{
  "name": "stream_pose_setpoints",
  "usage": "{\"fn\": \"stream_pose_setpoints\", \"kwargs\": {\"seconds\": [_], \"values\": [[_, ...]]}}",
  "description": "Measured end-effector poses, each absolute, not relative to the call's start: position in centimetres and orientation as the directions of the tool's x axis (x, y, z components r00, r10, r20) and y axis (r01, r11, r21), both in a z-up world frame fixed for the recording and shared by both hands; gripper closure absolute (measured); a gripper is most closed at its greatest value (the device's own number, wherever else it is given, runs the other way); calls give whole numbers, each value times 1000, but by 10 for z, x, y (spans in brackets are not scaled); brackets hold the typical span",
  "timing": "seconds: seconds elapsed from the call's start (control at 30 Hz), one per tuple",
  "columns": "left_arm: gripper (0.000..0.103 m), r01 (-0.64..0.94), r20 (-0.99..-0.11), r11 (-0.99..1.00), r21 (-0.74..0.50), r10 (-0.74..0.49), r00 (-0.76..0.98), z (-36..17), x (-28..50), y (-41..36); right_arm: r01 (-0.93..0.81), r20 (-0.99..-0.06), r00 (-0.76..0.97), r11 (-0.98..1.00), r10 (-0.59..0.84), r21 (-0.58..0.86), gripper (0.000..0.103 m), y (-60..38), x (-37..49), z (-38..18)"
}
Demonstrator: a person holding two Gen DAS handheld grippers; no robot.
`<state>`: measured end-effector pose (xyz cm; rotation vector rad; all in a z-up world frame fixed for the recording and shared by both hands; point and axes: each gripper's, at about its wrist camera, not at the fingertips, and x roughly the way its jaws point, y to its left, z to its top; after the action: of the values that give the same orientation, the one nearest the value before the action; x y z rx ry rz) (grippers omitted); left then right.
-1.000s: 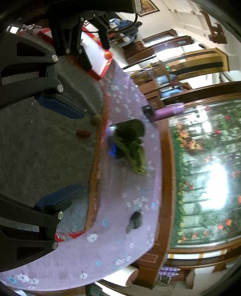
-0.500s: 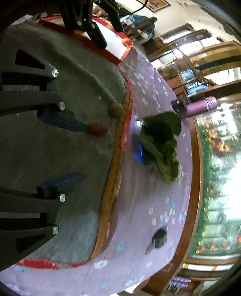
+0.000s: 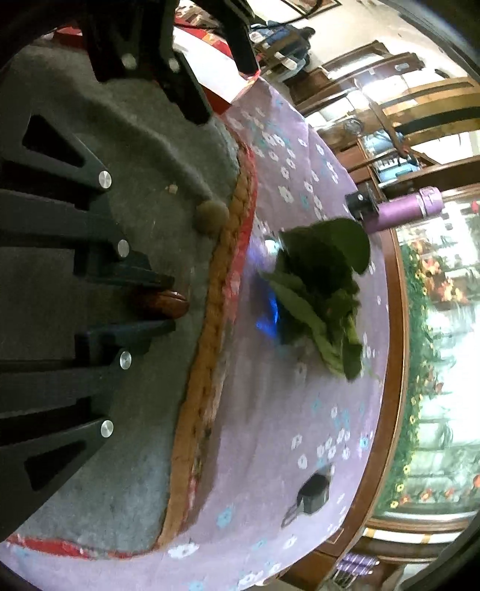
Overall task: Organize fruits
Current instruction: 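Grasp a red date with the right gripper while the left grasps a round brown fruit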
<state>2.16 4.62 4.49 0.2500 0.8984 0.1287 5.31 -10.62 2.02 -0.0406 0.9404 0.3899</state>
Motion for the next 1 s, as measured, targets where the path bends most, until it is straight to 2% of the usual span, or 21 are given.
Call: {"fn": "stream_pose_setpoints", "kwargs": {"seconds": [0.2, 0.3, 0.6, 0.7, 0.9, 0.97, 1.0], "values": [[18, 18, -787, 970, 243, 186, 589, 27, 57, 26, -265, -800, 488, 933, 349, 245, 86, -140, 65, 21], [18, 15, -796, 985, 174, 131, 590, 26, 64, 23, -243, -798, 477, 927, 369, 284, 86, -148, 69, 20], [18, 51, -825, 985, 167, 112, 554, 9, 74, 7, -236, -800, 478, 930, 363, 280, 86, -146, 70, 16], [18, 38, -824, 991, 129, 86, 560, 8, 77, 10, -236, -799, 481, 931, 362, 280, 86, -146, 69, 16], [45, 60, -811, 993, 105, 51, 583, 9, 68, 12, -234, -798, 483, 931, 361, 280, 86, -146, 70, 16], [59, 64, -811, 994, 83, 30, 584, 10, 69, 12, -232, -798, 484, 932, 360, 280, 86, -146, 70, 16], [62, 70, -811, 994, 79, 24, 584, 10, 69, 11, -232, -798, 485, 932, 359, 279, 86, -145, 70, 16]]}}
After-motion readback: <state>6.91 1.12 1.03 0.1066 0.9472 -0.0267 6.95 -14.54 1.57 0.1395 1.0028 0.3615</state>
